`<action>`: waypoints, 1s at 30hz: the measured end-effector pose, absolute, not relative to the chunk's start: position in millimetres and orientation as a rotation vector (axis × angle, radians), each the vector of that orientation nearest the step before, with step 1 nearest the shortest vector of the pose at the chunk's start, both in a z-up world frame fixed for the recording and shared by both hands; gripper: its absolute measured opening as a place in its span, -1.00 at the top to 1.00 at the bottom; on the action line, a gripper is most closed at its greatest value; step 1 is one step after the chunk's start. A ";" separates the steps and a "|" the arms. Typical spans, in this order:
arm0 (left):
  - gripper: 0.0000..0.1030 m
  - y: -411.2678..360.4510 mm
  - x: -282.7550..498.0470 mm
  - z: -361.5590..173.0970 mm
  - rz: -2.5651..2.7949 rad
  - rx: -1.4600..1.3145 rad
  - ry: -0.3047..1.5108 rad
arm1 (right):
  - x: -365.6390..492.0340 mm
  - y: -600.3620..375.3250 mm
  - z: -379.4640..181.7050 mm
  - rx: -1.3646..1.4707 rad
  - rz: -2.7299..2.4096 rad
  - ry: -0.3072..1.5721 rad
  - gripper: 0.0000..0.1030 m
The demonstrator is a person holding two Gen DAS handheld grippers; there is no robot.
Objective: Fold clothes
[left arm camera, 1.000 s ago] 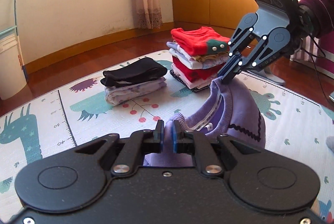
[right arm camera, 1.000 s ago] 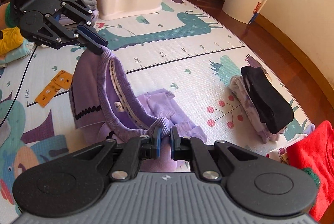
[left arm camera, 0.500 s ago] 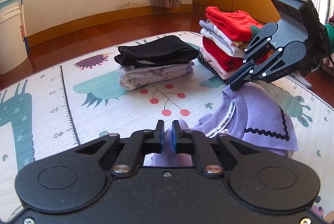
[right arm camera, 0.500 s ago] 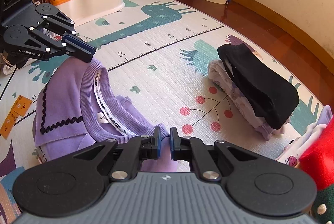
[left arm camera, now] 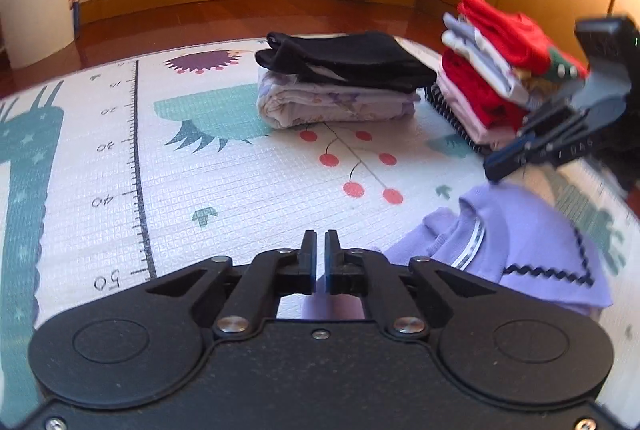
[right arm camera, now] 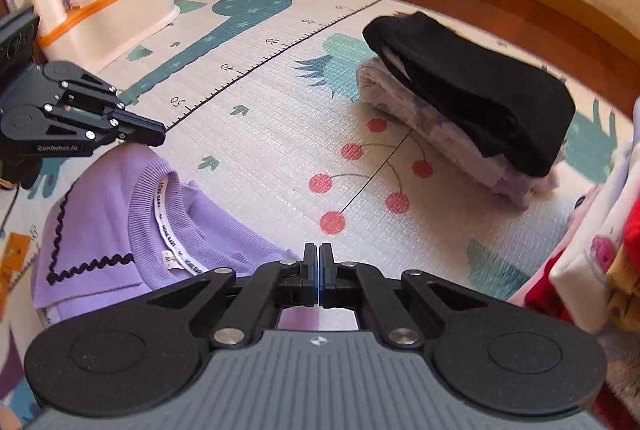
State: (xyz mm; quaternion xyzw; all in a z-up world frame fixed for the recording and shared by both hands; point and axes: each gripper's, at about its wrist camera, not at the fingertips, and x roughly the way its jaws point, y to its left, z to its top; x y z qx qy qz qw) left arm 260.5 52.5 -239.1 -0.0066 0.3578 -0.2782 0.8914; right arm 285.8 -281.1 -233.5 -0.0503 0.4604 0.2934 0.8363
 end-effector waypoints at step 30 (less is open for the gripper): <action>0.80 93.0 210.3 -276.2 -0.531 -0.796 0.726 | 243.2 -341.2 -257.0 0.550 0.675 0.928 0.71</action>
